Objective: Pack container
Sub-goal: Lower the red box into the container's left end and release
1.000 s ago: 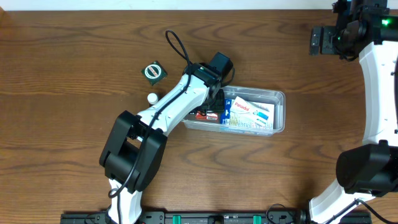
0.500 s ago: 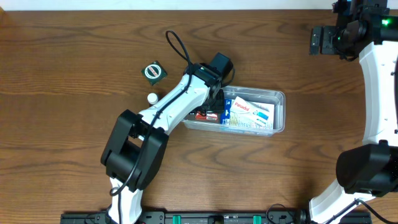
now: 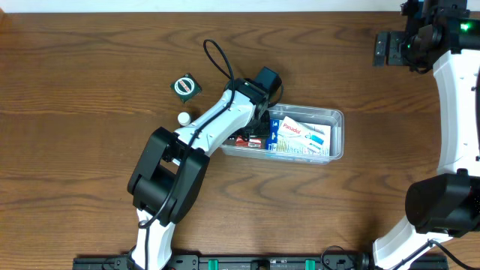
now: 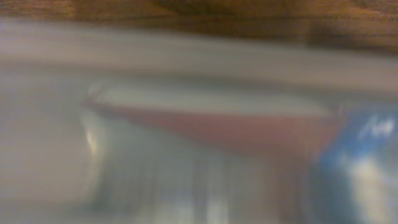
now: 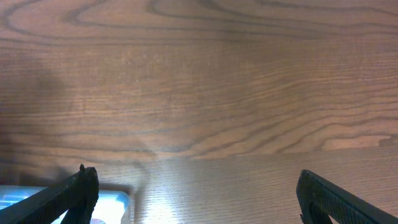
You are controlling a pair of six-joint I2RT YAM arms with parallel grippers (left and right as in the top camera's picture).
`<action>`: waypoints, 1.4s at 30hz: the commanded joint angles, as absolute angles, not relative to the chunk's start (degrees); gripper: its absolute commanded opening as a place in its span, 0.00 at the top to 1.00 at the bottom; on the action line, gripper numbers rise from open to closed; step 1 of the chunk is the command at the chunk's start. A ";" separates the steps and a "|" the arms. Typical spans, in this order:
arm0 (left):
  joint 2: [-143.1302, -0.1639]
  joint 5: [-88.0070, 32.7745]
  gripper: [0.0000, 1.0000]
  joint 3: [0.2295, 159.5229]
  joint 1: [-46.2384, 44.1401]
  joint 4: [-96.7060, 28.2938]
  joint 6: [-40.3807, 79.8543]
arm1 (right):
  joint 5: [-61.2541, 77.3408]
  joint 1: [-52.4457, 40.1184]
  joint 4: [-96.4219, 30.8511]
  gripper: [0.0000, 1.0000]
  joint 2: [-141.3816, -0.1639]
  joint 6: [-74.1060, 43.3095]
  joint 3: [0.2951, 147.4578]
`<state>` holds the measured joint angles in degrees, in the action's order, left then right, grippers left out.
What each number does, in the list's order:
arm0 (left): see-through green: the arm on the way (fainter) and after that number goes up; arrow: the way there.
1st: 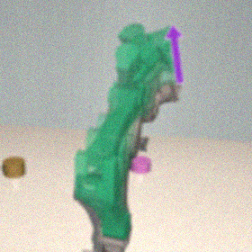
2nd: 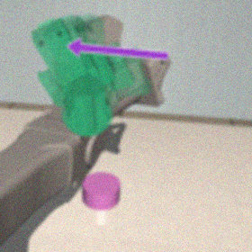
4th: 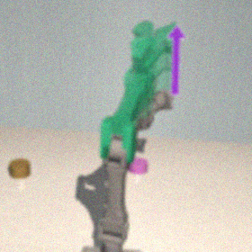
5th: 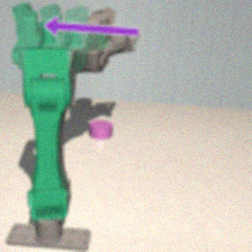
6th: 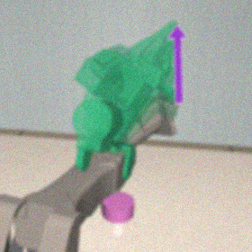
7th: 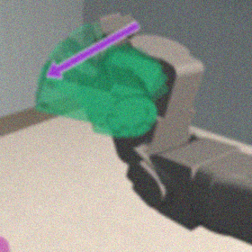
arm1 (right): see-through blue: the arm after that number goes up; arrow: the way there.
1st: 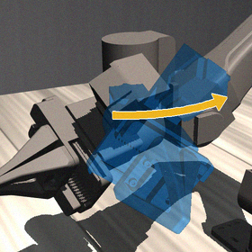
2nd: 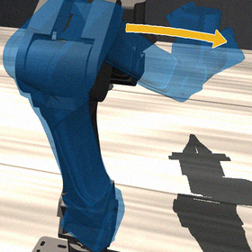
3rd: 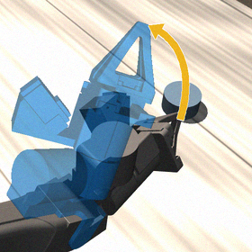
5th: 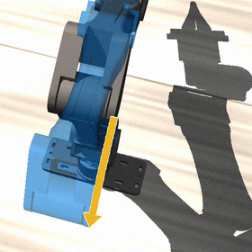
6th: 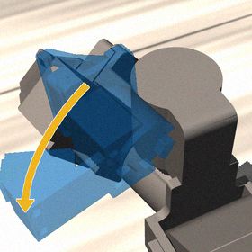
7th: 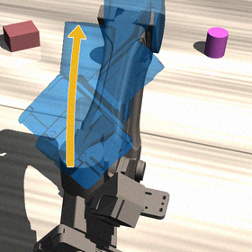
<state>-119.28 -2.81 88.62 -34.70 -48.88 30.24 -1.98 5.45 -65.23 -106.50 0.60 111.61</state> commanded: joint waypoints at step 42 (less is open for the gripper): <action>-115.28 -2.28 0.26 89.80 -36.18 -50.24 27.49 | -2.15 5.56 -65.14 0.01 -106.72 0.08 112.44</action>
